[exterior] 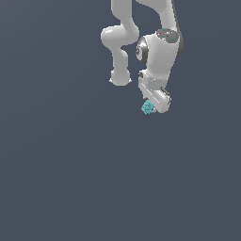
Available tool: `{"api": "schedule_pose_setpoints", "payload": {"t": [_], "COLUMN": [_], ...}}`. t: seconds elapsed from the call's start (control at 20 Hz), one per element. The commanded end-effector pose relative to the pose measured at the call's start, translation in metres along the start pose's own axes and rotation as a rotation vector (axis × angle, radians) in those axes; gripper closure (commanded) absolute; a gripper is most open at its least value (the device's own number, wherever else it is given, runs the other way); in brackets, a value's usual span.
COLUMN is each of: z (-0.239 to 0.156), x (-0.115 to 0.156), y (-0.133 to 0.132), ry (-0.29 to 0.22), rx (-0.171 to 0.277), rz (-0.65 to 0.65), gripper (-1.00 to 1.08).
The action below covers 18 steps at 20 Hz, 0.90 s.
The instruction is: Pick up the object and move it to a goal position.
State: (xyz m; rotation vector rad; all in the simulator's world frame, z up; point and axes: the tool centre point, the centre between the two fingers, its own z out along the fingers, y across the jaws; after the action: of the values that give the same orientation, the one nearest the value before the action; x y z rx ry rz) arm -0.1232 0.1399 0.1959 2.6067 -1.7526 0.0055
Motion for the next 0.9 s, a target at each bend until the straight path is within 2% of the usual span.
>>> {"api": "schedule_pose_setpoints", "payload": {"t": [0.0, 0.85], "z": [-0.025, -0.178], "x": [-0.01, -0.072], "y": [-0.004, -0.034], "ry": [0.001, -0.001], "rx": [-0.001, -0.001], "rz": [0.001, -0.001], "gripper": [1.08, 1.08]}}
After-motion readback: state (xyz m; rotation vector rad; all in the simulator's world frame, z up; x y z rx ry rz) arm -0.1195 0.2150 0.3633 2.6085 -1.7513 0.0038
